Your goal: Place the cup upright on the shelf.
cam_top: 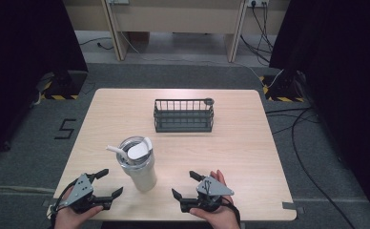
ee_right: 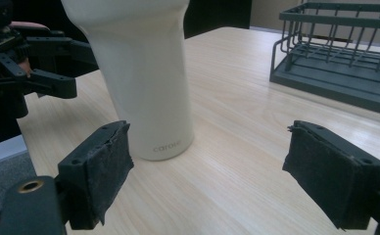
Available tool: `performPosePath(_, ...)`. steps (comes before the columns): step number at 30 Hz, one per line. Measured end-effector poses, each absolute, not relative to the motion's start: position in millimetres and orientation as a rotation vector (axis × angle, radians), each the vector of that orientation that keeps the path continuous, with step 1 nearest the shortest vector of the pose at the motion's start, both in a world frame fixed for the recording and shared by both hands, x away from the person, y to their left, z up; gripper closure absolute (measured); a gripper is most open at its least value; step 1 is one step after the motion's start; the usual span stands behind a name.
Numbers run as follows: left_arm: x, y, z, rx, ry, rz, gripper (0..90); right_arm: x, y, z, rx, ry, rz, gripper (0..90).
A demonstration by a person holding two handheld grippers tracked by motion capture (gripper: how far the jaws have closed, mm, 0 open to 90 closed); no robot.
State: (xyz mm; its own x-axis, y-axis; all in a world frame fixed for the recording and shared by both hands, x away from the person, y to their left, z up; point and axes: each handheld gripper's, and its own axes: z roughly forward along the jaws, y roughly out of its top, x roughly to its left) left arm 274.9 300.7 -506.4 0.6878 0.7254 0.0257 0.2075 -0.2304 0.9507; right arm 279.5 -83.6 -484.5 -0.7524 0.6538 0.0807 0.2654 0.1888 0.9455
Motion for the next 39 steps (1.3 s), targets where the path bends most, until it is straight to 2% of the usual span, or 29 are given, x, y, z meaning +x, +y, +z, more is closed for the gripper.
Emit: performPosePath(39,273,289,-505,1.793,0.672,0.579,14.6,314,2,-485,0.739,2.212,1.650,16.7)
